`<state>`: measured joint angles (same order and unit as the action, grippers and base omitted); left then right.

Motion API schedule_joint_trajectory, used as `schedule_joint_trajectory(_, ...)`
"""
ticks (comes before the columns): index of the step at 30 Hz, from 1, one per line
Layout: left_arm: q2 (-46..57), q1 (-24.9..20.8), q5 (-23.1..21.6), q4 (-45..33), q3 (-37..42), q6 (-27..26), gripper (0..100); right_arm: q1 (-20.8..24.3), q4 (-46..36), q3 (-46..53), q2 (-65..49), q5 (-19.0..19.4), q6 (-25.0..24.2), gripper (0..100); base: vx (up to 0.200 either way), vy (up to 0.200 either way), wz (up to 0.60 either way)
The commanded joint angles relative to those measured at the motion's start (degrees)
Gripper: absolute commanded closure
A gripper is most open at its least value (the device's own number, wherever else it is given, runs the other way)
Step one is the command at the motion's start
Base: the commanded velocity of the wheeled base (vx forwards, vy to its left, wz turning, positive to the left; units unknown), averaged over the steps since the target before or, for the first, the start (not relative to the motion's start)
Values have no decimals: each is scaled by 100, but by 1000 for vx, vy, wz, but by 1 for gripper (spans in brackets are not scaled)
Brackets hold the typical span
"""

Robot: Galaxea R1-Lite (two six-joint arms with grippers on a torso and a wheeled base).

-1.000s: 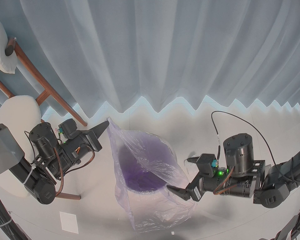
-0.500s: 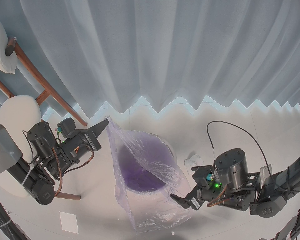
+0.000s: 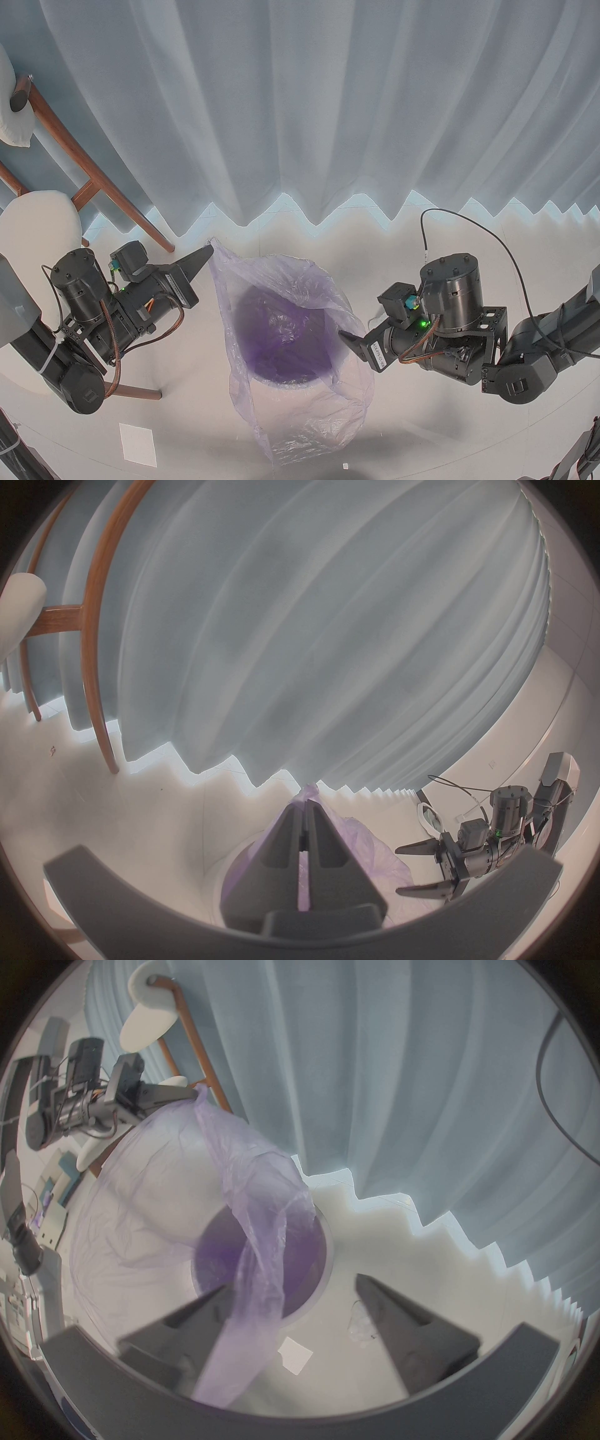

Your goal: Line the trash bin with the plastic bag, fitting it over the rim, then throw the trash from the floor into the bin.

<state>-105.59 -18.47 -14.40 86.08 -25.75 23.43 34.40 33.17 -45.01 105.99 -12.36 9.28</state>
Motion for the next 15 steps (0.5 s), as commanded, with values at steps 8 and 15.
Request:
schedule_joint_trajectory(8, -154, 10, -2, -3, 35, 4, 100, -39, 155, 185, 238, 1210, -945, 100, 0, 0, 0)
schedule_joint_trajectory(15, -172, 344, -10, -56, 43, 4, 100, 137, 647, -421, 933, 1227, -1631, 100, 0, 0, 0)
